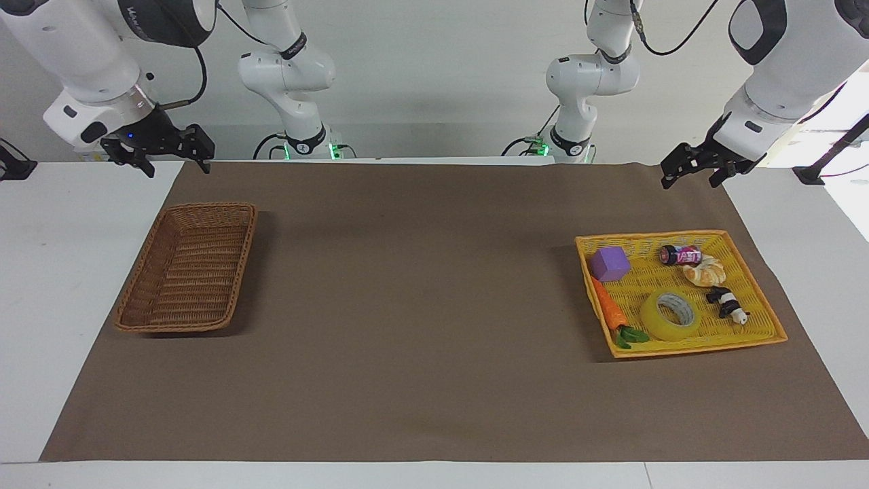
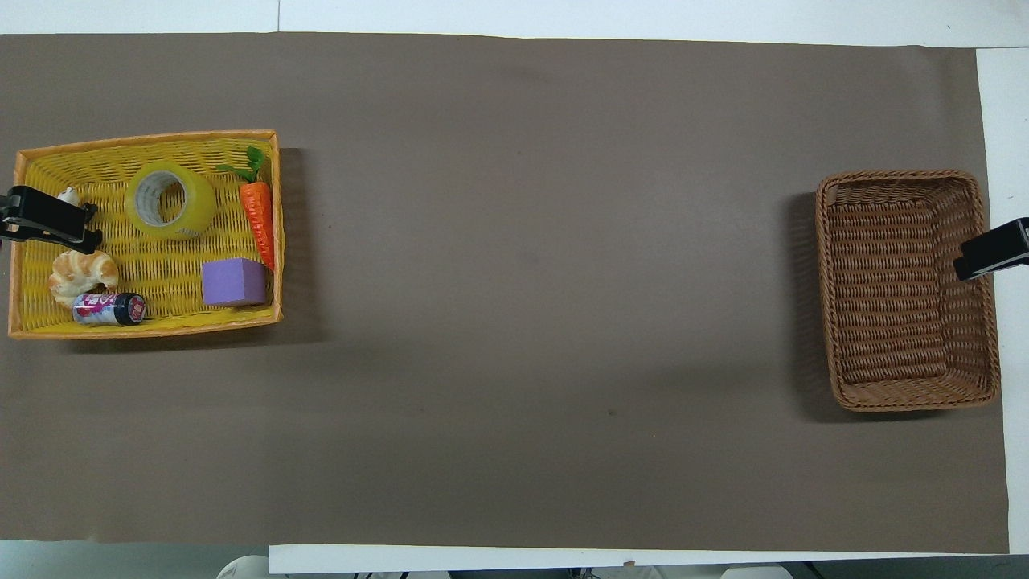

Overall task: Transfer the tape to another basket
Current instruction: 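Move the left gripper over the tape roll in the yellow basket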

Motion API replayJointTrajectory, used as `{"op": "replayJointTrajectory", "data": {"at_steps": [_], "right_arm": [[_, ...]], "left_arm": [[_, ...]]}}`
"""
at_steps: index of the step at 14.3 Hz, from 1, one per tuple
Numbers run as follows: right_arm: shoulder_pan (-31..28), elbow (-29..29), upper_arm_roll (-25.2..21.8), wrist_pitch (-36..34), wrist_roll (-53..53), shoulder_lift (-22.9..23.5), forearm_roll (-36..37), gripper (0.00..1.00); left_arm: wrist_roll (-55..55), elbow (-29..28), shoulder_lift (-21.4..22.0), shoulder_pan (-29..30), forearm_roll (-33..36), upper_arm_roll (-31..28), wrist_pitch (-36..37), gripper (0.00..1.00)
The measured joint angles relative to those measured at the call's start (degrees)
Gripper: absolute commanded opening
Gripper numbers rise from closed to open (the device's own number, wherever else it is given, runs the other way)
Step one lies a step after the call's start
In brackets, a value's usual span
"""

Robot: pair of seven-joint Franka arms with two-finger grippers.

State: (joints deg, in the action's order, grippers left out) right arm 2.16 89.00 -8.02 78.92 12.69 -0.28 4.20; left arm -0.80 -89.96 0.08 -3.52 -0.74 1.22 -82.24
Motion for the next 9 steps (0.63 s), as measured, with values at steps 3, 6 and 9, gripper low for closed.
{"op": "replayJointTrajectory", "data": {"at_steps": [3, 6, 9], "right_arm": [[0.0, 0.0, 0.0, 0.0, 0.0, 0.0, 0.0, 1.0], [0.0, 0.0, 0.0, 0.0, 0.0, 0.0, 0.0, 1.0], [0.0, 0.0, 0.0, 0.0, 0.0, 0.0, 0.0, 1.0]], "left_arm": [[0.0, 0.0, 0.01, 0.0, 0.0, 0.0, 0.0, 1.0], [-0.04, -0.05, 0.01, -0.08, 0.01, 0.13, -0.37, 1.0], [-0.09, -3.01, 0.41, 0.01, 0.02, 0.02, -7.25, 1.0]]}}
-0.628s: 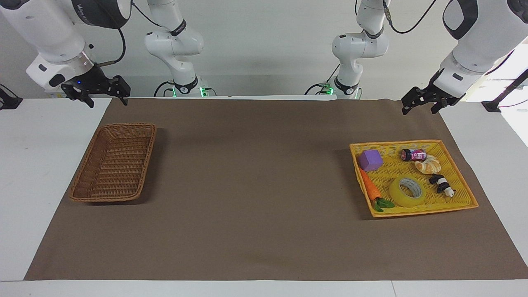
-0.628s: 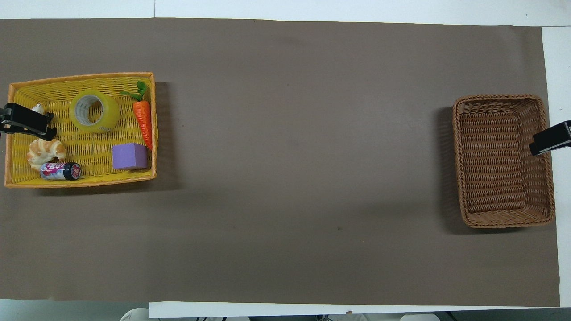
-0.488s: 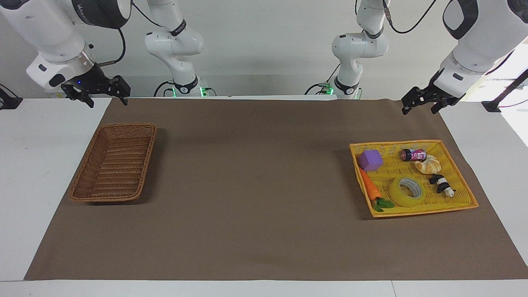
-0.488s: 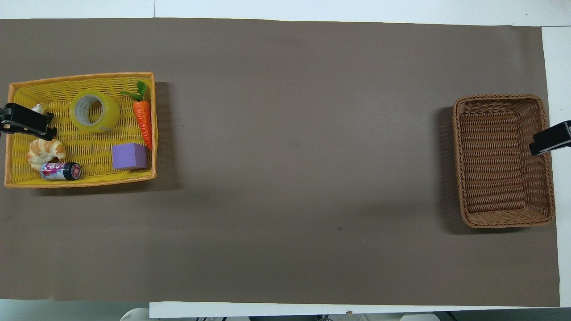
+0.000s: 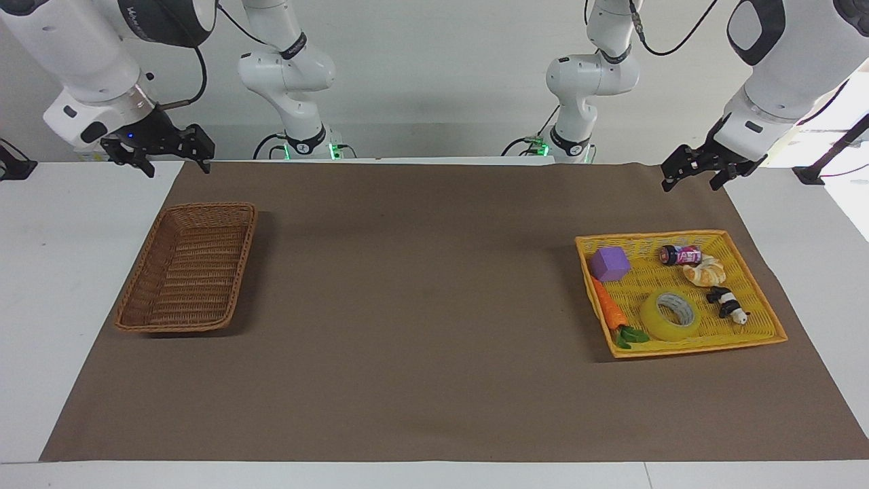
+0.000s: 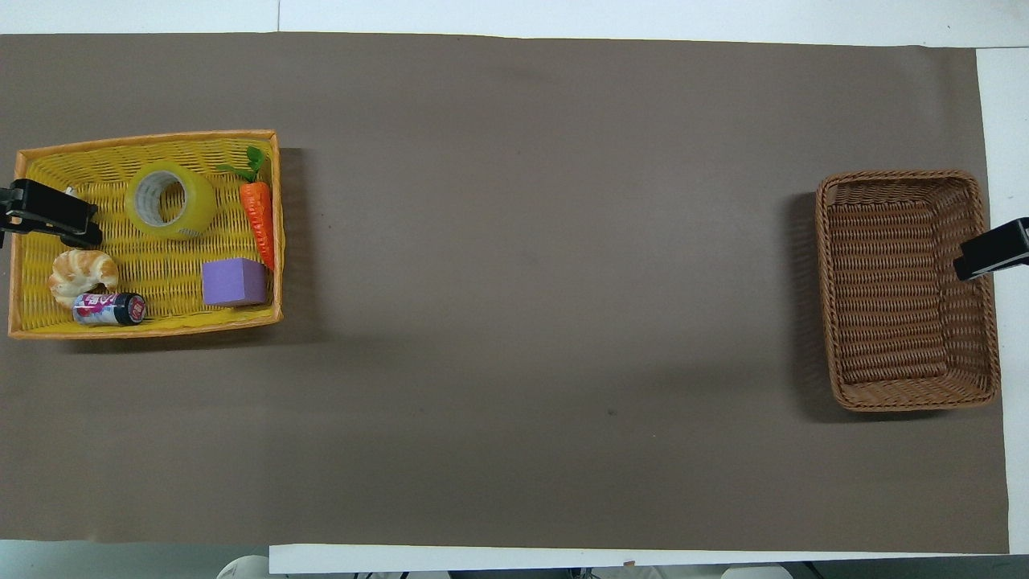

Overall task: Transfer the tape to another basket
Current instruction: 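Move the left gripper over the tape roll in the yellow basket, then grasp the tape roll rim with the left gripper and lift it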

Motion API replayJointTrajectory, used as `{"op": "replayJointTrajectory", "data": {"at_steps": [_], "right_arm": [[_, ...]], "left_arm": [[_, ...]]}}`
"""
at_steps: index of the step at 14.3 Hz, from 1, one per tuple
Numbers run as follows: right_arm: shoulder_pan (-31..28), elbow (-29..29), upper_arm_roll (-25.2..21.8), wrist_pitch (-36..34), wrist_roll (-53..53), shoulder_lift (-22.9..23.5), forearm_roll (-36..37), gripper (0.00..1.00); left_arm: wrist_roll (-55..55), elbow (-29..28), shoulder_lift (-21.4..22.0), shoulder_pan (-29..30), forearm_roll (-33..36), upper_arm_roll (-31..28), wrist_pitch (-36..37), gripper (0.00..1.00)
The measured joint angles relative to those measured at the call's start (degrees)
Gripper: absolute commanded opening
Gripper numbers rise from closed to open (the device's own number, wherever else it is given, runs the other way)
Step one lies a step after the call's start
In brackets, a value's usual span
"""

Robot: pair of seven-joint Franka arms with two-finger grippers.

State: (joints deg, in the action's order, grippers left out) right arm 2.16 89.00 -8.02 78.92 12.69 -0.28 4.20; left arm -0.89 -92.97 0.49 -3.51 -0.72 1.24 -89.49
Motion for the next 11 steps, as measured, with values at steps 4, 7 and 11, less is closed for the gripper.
{"op": "replayJointTrajectory", "data": {"at_steps": [4, 7, 11], "right_arm": [[0.0, 0.0, 0.0, 0.0, 0.0, 0.0, 0.0, 1.0], [0.0, 0.0, 0.0, 0.0, 0.0, 0.0, 0.0, 1.0], [0.0, 0.0, 0.0, 0.0, 0.0, 0.0, 0.0, 1.0]], "left_arm": [[-0.04, -8.06, -1.52, 0.47, 0.07, -0.24, -12.17, 1.0], [0.04, -12.62, -5.0, 3.88, 0.12, -0.43, -21.06, 0.97], [0.1, -21.03, -6.98, 6.81, 0.12, -0.58, -33.47, 0.67]]}}
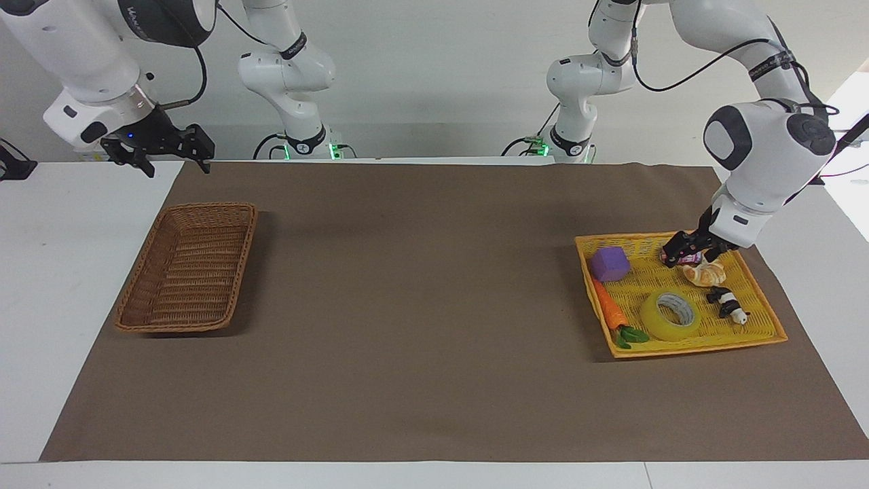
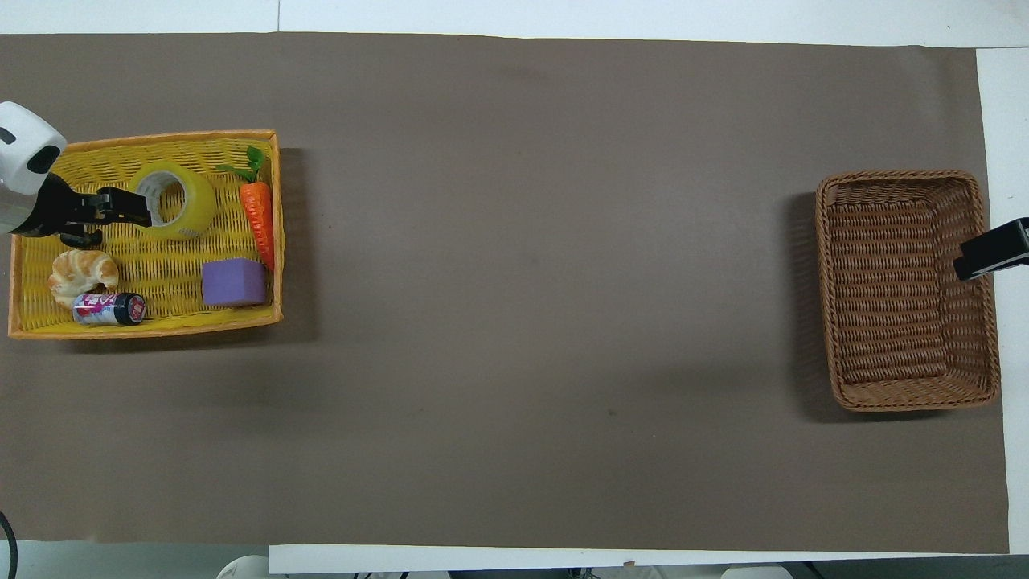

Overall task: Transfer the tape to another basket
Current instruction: 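Grasp the tape roll rim with the left gripper and lift it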

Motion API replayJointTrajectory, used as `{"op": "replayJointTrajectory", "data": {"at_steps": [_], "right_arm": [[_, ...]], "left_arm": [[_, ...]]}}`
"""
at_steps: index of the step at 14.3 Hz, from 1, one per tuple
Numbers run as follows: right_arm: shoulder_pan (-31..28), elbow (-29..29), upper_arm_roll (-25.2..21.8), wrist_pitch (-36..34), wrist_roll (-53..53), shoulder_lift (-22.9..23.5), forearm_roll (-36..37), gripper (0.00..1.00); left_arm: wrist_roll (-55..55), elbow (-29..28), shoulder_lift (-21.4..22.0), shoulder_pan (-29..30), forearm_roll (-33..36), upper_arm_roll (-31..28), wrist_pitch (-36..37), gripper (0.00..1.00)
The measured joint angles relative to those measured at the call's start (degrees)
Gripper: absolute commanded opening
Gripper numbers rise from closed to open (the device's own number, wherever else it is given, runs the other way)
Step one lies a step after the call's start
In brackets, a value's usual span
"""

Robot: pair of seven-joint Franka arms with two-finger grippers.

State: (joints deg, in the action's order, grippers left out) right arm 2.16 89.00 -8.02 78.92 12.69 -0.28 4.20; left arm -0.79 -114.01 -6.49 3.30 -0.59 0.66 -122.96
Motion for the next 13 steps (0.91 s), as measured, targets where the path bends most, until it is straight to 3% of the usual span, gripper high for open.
{"op": "replayJointTrajectory", "data": {"at_steps": [3, 13], "right_arm": [[0.0, 0.0, 0.0, 0.0, 0.0, 0.0, 0.0, 1.0], [0.0, 0.0, 0.0, 0.0, 0.0, 0.0, 0.0, 1.0]], "left_arm": [[-0.14, -0.7, -2.94, 0.69, 0.0, 0.0, -5.16, 0.42], [-0.15, 2.13, -9.25, 1.79, 0.0, -0.01, -10.61, 0.37]]}}
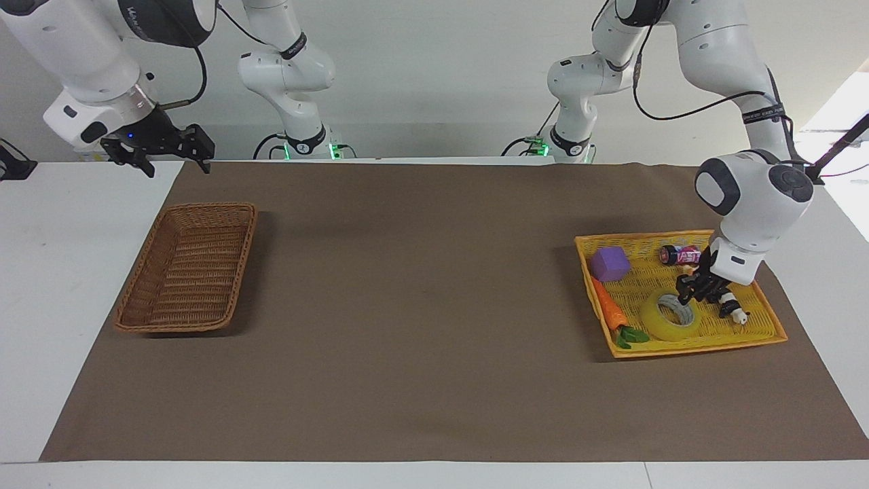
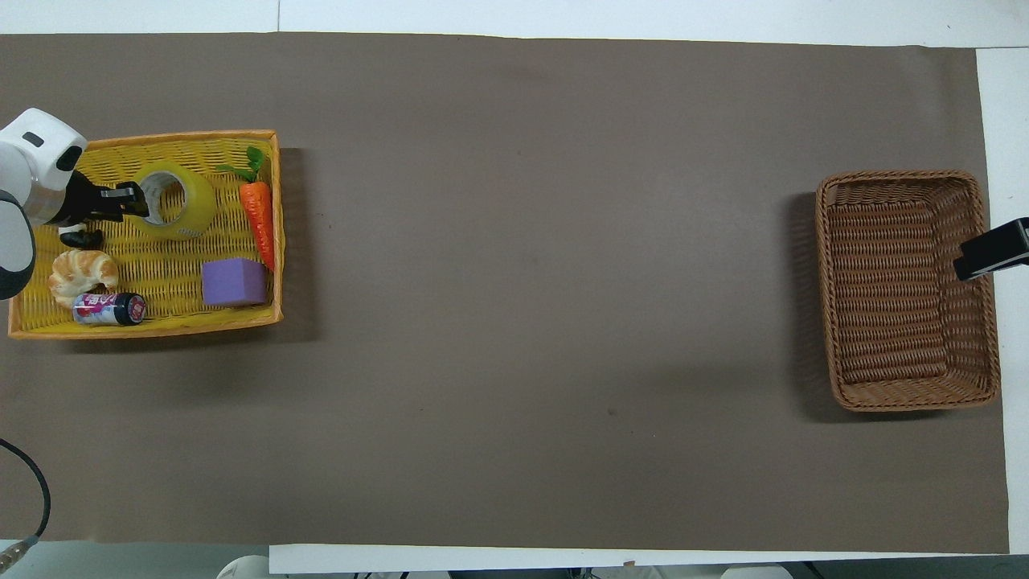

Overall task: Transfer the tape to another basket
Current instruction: 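Grasp the tape roll rim with the left gripper and lift it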

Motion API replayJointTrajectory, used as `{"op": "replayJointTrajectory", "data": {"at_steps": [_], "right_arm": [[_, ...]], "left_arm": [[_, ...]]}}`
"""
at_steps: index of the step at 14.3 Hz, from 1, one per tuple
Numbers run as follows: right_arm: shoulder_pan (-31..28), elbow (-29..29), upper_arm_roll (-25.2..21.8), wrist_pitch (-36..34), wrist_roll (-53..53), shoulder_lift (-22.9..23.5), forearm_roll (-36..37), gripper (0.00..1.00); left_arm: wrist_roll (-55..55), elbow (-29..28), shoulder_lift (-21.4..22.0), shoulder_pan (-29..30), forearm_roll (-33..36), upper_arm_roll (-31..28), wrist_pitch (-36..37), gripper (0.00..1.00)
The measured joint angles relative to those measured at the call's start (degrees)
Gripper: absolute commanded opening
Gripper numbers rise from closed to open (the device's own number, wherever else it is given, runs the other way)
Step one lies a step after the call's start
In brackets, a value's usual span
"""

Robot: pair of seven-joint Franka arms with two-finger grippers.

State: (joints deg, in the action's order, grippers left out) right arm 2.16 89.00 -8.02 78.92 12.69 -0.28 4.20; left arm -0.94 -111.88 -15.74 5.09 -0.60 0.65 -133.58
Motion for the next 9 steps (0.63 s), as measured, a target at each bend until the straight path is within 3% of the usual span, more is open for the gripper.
{"op": "replayJointTrajectory", "data": {"at_steps": [7, 8, 9], "right_arm": [[0.0, 0.0, 0.0, 0.0, 0.0, 0.0, 0.0, 1.0], [0.0, 0.0, 0.0, 0.0, 0.0, 0.0, 0.0, 1.0], [0.0, 0.0, 0.0, 0.0, 0.0, 0.0, 0.0, 1.0]], "left_arm": [[-0.01, 0.44, -4.39, 0.0, 0.0, 0.0, -3.95, 0.34], [-0.01, 0.44, -4.58, 0.0, 0.0, 0.0, -4.05, 0.33], [-0.01, 0.44, -4.76, 0.0, 0.0, 0.0, -4.11, 0.25]]}}
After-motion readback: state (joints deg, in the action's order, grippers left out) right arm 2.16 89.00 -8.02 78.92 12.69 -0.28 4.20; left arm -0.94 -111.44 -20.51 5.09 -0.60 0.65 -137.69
